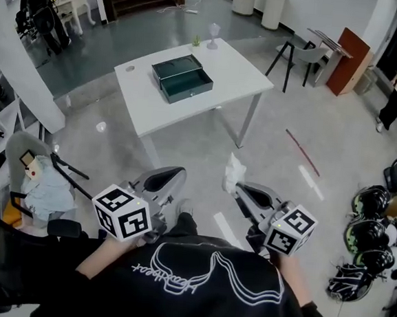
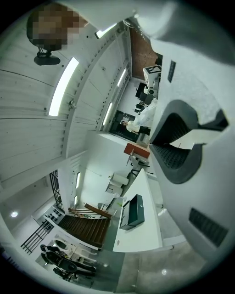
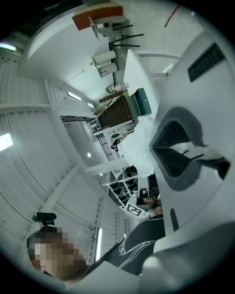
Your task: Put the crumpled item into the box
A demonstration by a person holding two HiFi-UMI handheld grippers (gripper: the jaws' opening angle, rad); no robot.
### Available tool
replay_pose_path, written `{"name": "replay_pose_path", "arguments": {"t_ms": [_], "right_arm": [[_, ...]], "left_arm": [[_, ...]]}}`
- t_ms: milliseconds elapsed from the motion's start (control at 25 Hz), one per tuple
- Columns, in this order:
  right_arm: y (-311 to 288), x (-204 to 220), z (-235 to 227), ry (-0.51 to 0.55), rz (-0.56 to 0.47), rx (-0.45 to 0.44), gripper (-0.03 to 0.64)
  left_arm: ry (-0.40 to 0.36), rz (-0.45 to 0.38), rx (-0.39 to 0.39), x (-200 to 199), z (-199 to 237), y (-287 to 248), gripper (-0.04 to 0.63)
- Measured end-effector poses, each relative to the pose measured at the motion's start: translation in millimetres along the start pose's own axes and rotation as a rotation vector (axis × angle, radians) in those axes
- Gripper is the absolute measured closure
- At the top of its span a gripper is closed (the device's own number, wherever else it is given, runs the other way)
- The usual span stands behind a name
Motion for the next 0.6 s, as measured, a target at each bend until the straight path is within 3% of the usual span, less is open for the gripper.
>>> {"name": "replay_pose_path", "arguments": {"t_ms": [320,600], "right_arm": [[-51,-1,-29,-0.022,0.039,0.007,0.612],[-121,-13,-65,-0.026,0.081,0.022,0.612]], "left_arm": [[0.025,0.017,-0.002,-11,54,-18,0.589],[0.068,0.038,-0.008,-31,130,-42,0.589]]}}
Point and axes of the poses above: the fingertips, and each gripper's own axes: y backward along the fingers, z to its left, x out of its underside, the point moved 6 cm from there along y, backward along the fingers, and after that the axes turned 10 degrees about x, right-handed, at the moved point
